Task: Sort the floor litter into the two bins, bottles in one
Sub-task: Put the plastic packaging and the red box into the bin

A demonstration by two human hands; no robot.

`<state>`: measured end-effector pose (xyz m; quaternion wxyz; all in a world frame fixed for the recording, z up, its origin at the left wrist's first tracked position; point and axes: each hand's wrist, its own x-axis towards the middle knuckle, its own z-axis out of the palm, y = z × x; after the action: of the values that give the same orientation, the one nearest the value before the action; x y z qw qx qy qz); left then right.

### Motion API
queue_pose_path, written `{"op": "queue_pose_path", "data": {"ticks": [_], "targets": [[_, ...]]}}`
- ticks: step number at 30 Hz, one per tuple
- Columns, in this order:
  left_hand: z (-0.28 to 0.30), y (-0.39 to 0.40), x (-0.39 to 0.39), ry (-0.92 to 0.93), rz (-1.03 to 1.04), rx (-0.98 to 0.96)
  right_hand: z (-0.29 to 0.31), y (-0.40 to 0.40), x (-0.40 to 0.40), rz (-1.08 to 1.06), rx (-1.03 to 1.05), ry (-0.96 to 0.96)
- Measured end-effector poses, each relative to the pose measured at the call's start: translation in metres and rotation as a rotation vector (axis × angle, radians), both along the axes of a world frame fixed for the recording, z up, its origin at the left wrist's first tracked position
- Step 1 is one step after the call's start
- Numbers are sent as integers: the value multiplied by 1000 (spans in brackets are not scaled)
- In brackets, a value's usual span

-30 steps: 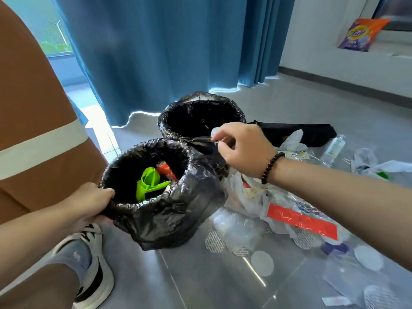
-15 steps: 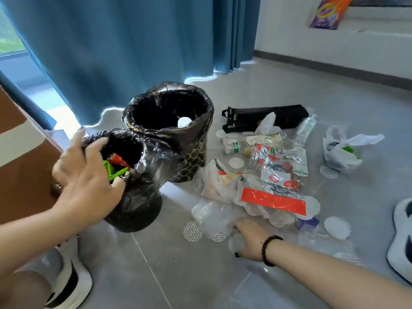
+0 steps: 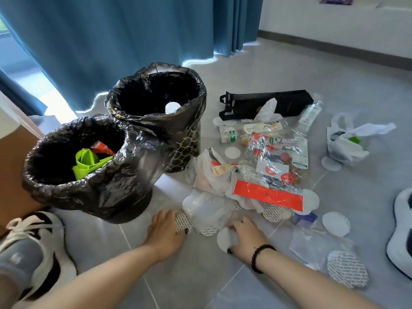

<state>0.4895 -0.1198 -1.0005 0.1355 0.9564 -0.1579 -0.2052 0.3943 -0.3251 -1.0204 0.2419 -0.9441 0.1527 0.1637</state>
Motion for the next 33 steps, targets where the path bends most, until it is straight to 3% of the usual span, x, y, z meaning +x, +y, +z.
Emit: {"op": "queue_pose_path", "data": {"ticks": [10, 14, 19, 23, 25, 29, 31, 33], "targets": [[-18, -24, 8, 95, 245, -228, 2, -6, 7, -128, 179, 22], [-29, -35, 4, 59, 172, -339, 4, -11, 8, -151, 241, -70], [-27, -47, 0, 113, 276, -550, 17, -22, 22, -206, 319, -197], [-35, -55, -10, 156, 56, -384, 24, -35, 28, -307, 336, -185], [-39, -63, -15, 119, -16, -319, 30, -38, 31, -470, 491, -189], [-32, -73, -26, 40, 89, -371, 51, -42, 35, -945, 1098, -254], [-24, -75, -30, 13, 181, -507, 60, -45, 31, -973, 1209, -299], [-15, -78, -33, 101, 249, -565, 65, -47, 21, -894, 1195, -308]]}}
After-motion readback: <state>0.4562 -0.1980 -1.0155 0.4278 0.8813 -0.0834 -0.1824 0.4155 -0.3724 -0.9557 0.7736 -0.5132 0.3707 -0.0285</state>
